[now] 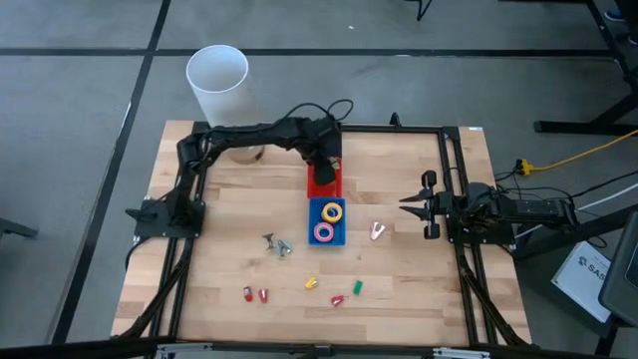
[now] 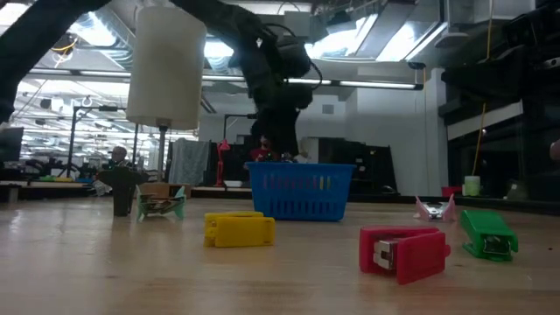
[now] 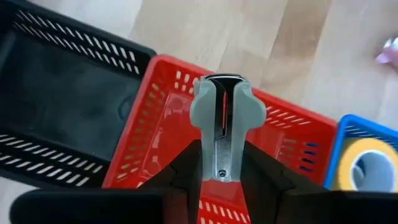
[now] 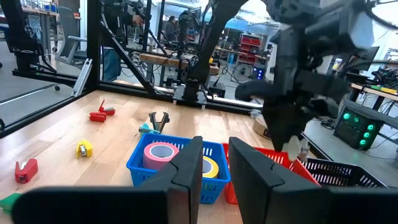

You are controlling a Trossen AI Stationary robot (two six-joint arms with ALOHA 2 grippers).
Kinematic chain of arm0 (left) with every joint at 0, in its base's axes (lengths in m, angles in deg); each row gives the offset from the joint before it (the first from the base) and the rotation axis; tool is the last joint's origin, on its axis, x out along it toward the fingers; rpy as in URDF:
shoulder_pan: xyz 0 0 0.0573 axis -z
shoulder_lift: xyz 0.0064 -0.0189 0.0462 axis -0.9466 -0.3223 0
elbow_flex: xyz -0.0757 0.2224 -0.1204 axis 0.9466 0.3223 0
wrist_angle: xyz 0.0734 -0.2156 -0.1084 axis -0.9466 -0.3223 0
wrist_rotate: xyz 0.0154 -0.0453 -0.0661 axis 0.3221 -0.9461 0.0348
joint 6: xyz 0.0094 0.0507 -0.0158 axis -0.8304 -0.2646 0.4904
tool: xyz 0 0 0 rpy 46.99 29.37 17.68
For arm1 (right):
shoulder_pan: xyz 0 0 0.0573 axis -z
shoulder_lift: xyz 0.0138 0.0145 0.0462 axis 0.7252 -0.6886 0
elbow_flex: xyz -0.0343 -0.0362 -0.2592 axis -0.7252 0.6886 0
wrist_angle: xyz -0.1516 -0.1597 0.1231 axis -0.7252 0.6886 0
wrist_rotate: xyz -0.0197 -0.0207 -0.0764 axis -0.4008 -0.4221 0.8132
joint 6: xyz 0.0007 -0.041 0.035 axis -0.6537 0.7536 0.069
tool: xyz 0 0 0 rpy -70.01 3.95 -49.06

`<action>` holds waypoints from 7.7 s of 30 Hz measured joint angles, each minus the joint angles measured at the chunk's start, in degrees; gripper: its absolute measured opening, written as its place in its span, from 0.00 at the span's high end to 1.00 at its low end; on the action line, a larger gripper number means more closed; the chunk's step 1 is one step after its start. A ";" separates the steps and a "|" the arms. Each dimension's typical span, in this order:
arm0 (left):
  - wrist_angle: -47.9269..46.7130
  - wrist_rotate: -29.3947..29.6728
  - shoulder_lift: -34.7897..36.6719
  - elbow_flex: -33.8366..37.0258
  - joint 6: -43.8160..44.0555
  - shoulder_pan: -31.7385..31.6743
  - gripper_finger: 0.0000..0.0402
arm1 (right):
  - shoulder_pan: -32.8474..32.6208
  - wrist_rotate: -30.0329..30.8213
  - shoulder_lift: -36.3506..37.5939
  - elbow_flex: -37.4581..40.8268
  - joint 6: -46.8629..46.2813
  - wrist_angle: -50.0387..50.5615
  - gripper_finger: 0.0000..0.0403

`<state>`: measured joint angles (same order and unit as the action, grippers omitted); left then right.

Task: Pick and place Stapler, Stapler remover, tape
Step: Put the gray staple remover into the red bin, then put the black staple remover into the red bin

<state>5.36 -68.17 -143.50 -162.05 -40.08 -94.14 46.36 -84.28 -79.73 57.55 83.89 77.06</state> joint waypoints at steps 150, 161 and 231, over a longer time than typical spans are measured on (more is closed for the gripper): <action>15.22 25.90 35.51 57.37 12.62 44.54 0.60 | -0.01 0.00 0.01 0.00 0.00 0.02 0.80; 16.40 22.60 35.54 57.37 12.58 44.59 0.92 | -0.02 -0.01 0.00 0.02 0.00 0.01 0.80; 19.70 12.70 16.17 20.00 -10.06 7.47 0.99 | 0.00 -0.02 0.00 0.02 0.00 0.00 0.80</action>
<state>25.06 -55.46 -127.34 -142.05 -50.14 -86.67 46.36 -84.30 -79.73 57.57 83.89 77.06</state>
